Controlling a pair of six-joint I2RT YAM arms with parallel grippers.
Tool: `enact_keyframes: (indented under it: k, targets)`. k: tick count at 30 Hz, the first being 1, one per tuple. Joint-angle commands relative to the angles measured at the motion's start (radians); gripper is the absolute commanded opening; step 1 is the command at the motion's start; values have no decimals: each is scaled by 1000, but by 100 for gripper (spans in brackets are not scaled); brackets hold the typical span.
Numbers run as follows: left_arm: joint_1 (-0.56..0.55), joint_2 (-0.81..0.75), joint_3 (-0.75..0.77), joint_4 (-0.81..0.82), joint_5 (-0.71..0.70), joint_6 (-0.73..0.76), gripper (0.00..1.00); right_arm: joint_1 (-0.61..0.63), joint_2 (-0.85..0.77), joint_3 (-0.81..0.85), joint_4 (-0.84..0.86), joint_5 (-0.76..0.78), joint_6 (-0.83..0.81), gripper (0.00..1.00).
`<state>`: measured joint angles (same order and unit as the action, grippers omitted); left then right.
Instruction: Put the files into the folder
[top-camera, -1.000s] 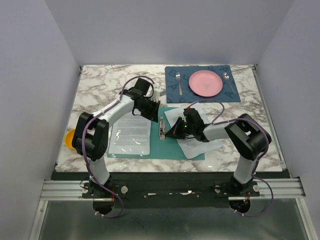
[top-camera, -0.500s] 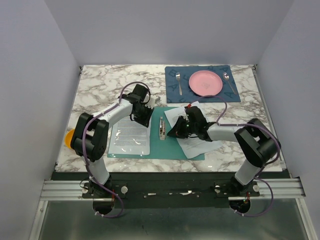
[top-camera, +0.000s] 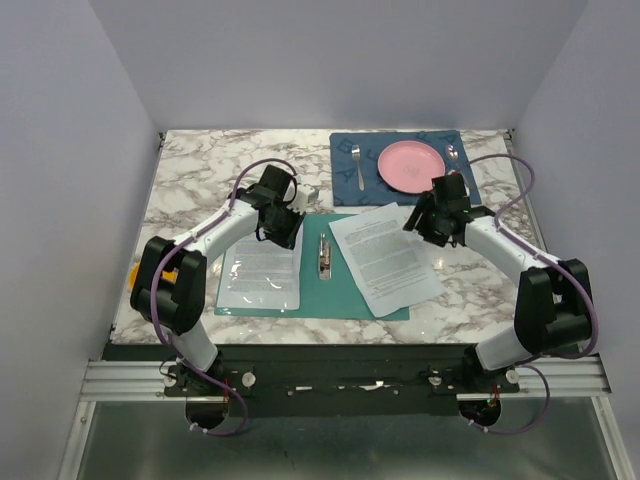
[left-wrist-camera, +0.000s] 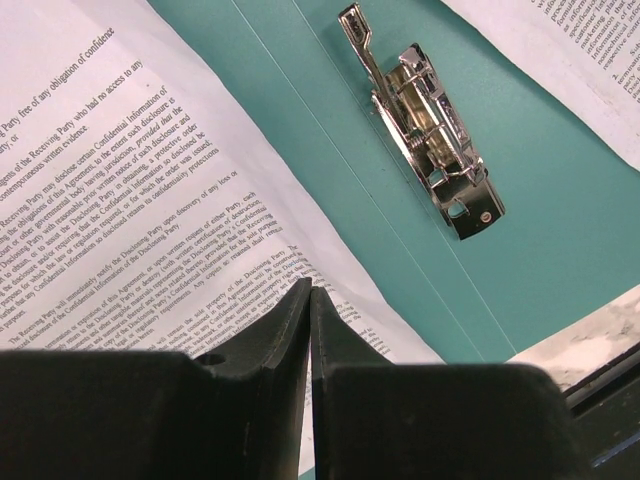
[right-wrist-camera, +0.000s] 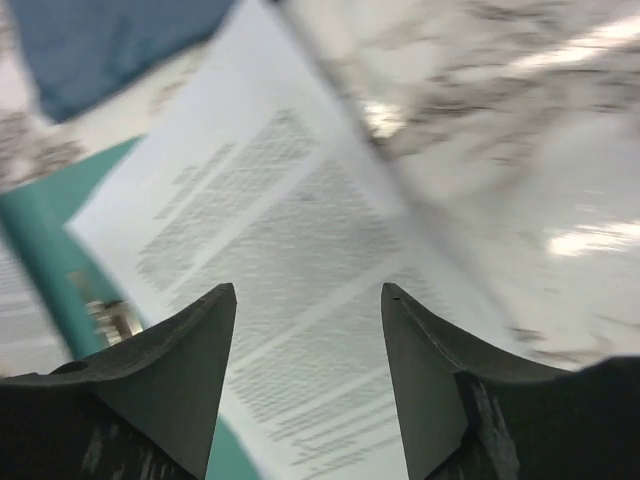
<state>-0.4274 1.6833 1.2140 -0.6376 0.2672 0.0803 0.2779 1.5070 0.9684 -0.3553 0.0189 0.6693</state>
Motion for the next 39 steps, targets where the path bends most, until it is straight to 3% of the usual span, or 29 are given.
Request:
enact_keyframes:
  k: [1, 5, 19, 28, 39]
  targets:
    - [-2, -31, -19, -10, 33, 29, 17, -80, -16, -8, -218, 194, -47, 78]
    - [-2, -34, -31, -5, 40, 29, 17, -105, -24, -37, -226, 210, -13, 84]
    - [-2, -74, -77, 27, 30, 24, 16, -106, -36, -226, -148, 30, 10, 84]
    - [-2, -105, -94, 32, 18, 19, 16, -106, -159, -324, -93, -138, 24, 72]
    - [-2, -112, -103, 39, 15, 19, 16, -97, -309, -410, -102, -229, 10, 56]
